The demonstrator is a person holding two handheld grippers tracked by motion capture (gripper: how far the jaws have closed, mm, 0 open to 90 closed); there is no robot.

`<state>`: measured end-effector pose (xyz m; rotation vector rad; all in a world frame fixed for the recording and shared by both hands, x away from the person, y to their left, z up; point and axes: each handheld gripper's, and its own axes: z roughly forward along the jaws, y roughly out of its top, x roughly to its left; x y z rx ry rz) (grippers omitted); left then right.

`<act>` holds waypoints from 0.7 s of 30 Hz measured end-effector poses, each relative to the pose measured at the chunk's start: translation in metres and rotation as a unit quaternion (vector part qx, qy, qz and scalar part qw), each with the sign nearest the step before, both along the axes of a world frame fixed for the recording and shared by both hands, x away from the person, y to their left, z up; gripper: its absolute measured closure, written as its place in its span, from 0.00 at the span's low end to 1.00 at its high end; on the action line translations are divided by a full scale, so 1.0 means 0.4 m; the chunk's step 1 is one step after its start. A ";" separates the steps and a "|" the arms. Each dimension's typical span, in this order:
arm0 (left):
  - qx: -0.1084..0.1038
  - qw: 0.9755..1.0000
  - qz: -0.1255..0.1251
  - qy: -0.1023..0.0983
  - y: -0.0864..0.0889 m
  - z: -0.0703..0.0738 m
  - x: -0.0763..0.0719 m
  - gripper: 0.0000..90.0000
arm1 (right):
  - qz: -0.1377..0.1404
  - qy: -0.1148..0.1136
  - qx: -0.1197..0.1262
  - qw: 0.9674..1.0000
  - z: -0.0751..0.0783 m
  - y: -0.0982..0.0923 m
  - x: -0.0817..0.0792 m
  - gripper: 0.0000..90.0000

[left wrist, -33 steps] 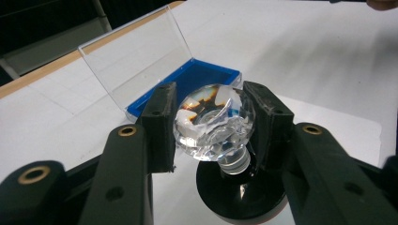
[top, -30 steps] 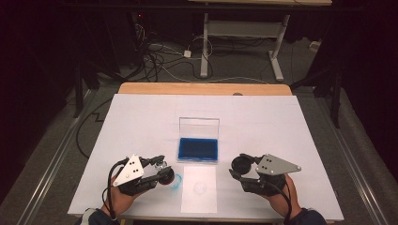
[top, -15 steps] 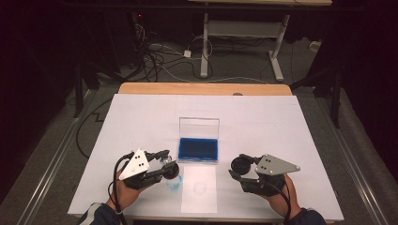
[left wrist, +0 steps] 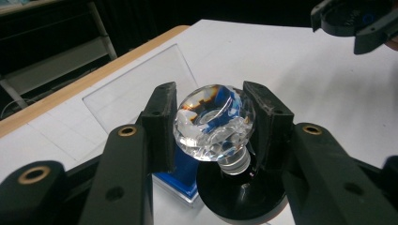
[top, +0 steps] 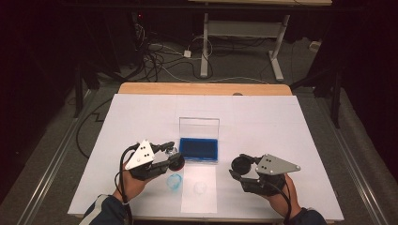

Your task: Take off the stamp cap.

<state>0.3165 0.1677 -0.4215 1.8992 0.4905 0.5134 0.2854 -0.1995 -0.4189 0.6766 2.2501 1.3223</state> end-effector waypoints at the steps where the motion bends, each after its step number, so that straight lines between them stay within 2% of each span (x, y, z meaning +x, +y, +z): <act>1: 0.000 1.000 0.000 0.000 -0.003 0.001 0.005 0.62 | 0.000 0.001 -0.001 1.000 0.000 0.000 0.001 0.43; 9: -0.006 1.000 -0.004 0.000 -0.031 0.007 0.042 0.62 | -0.003 0.003 -0.002 1.000 -0.003 -0.001 0.005 0.43; 21: -0.008 1.000 -0.006 0.006 -0.060 0.006 0.067 0.61 | 0.000 0.003 0.000 1.000 -0.002 0.002 0.003 0.43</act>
